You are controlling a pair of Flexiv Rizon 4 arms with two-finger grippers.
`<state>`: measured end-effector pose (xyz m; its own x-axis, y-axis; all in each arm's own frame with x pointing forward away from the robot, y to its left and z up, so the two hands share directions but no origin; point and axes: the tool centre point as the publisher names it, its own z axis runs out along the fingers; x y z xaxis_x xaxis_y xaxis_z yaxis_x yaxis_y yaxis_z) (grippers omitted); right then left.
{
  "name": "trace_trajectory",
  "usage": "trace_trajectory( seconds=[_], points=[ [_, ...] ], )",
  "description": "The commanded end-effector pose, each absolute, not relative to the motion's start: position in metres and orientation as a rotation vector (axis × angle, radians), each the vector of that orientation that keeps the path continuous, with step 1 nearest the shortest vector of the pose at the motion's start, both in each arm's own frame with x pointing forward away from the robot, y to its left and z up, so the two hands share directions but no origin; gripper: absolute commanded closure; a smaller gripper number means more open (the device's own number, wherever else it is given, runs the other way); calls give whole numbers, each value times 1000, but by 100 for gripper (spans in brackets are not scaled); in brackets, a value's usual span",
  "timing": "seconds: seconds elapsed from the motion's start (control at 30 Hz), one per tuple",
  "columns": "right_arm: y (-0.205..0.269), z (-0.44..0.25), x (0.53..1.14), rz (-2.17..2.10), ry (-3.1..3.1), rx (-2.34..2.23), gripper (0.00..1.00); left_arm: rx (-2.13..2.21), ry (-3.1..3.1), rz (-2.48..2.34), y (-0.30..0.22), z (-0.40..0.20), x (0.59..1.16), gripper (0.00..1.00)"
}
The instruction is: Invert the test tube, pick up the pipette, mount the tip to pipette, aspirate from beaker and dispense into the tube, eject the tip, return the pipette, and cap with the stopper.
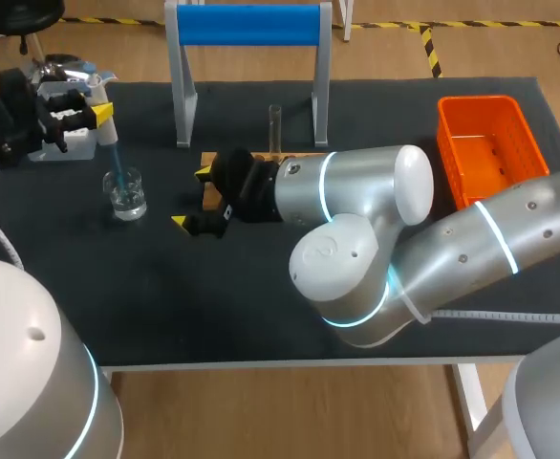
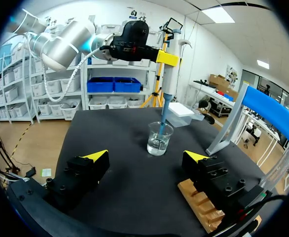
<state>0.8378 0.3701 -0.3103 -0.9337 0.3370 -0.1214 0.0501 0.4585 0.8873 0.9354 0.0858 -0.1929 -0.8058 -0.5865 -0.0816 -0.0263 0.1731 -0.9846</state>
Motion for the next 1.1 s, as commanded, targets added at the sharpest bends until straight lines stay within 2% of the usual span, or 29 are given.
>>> trace_trajectory(
  seconds=[0.03, 0.6, 1.1],
  points=[
    [368, -310, 839, 1470, 2434, 329, 0, -575, 2008, -1671, 85, -193, 936, 100],
    [368, -310, 839, 1470, 2434, 329, 0, -576, 2013, -1674, 84, -193, 935, 100],
    [354, -270, 835, 1617, 2501, 91, 0, -576, 2013, -1674, 84, -193, 935, 100]
  ],
)
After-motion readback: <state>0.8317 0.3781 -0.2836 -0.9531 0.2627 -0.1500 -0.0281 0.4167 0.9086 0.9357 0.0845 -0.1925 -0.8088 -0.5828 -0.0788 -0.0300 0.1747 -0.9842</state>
